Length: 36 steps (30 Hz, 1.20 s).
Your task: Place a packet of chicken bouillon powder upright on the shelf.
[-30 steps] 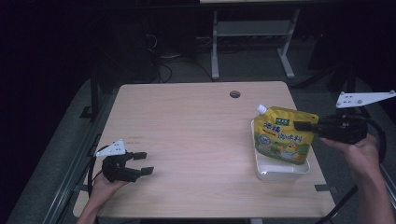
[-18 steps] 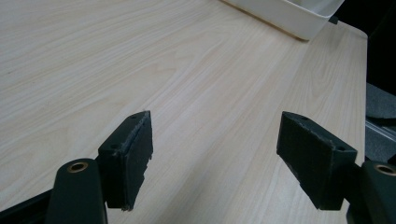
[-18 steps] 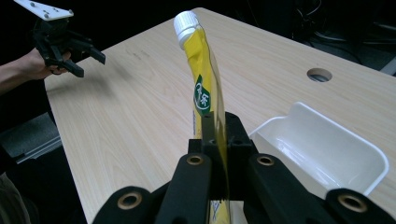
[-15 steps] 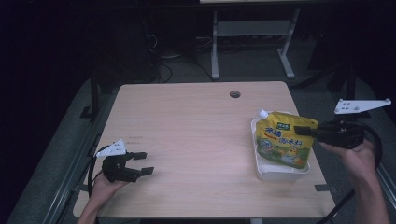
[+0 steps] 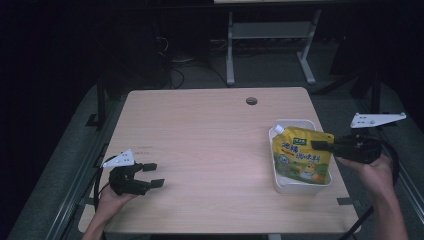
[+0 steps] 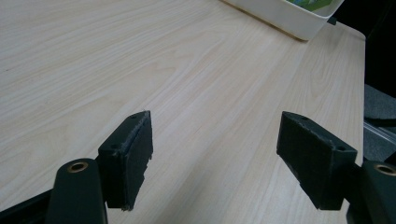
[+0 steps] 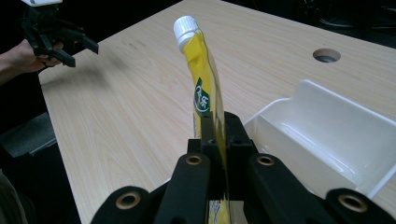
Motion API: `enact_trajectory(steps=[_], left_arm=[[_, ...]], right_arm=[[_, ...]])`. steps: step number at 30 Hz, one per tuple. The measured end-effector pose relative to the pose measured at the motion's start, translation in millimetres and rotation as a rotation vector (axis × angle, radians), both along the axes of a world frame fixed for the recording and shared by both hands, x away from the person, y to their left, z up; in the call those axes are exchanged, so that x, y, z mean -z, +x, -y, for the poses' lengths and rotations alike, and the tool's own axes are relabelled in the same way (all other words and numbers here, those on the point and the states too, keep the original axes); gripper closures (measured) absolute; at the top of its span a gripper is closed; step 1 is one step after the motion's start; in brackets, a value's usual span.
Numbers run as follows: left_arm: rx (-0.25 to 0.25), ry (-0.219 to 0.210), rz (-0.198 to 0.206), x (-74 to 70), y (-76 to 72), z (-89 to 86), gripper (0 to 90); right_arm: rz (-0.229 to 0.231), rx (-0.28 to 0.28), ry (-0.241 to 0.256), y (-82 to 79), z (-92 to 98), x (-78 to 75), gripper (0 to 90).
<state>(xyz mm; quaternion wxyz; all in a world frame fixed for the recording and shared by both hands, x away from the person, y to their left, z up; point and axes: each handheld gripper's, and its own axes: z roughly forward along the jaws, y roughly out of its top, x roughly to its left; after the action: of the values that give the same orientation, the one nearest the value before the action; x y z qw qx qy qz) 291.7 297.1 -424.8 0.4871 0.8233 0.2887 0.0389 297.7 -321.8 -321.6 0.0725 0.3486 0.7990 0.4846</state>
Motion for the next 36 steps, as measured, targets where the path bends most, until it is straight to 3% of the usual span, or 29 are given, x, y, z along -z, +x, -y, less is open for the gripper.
enact_trajectory(steps=[20,24,27,28,31,32,36], left_arm=[[0.005,0.003,-0.006,0.5,0.0,2.8,26.7],[0.004,0.002,-0.004,0.5,-0.1,3.2,26.4],[0.004,0.004,-0.006,0.8,-0.2,4.3,26.2],[0.006,0.007,-0.005,0.8,-0.1,4.5,26.2],[0.006,0.010,-0.007,1.2,0.1,5.0,26.2],[0.006,0.009,-0.008,1.2,0.2,4.9,26.1],[0.007,-0.003,-0.011,0.6,0.1,4.2,26.1]], right_arm=[[-0.004,0.031,0.044,-6.4,12.2,18.0,86.0],[-0.009,0.056,0.081,-10.0,20.1,24.0,81.8],[-0.008,0.057,0.087,-11.6,20.8,25.6,80.2],[-0.011,0.061,0.090,-11.8,21.1,26.4,75.2],[-0.015,0.067,0.091,-11.8,21.4,25.7,73.2],[-0.013,0.083,0.089,-11.5,21.7,23.9,67.5],[-0.008,0.096,0.084,-11.3,21.4,18.9,62.5]])
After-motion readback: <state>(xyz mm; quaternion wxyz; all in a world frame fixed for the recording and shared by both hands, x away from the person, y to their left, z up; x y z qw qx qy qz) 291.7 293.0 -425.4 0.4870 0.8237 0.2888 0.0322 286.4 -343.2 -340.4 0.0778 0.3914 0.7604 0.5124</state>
